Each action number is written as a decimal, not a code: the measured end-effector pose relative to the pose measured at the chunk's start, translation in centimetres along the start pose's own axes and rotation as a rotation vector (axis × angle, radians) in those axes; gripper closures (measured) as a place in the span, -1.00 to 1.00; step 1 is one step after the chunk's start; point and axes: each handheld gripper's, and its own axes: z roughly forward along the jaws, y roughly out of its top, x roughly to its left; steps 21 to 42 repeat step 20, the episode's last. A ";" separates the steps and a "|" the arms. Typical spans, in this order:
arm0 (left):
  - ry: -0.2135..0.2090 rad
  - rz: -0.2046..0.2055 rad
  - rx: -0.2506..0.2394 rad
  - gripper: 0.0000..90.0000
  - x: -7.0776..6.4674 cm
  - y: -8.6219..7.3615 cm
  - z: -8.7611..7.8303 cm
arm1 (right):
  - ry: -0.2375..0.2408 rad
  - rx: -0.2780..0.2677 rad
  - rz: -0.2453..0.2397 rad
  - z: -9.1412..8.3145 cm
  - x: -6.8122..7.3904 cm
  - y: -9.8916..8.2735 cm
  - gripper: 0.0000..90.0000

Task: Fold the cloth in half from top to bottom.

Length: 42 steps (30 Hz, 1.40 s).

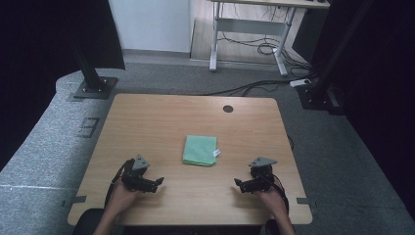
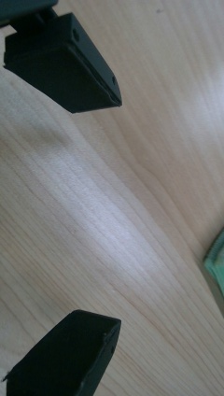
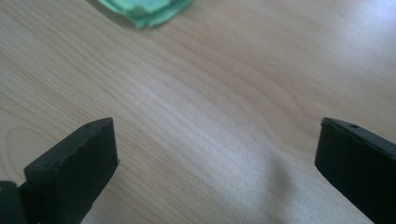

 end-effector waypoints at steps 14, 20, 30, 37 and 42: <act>0.002 -0.009 0.067 -1.00 0.0 -0.9 1.6 | -0.037 0.002 0.029 1.4 0.3 -1.8 -1.00; 0.003 -0.009 0.068 -1.00 0.0 -0.8 1.6 | -0.037 0.002 0.030 1.4 0.3 -1.9 -1.00; 0.003 -0.009 0.068 -1.00 0.0 -0.8 1.6 | -0.037 0.002 0.030 1.4 0.3 -1.9 -1.00; 0.003 -0.009 0.068 -1.00 0.0 -0.8 1.6 | -0.037 0.002 0.030 1.4 0.3 -1.9 -1.00; 0.003 -0.009 0.068 -1.00 0.0 -0.8 1.6 | -0.037 0.002 0.030 1.4 0.3 -1.9 -1.00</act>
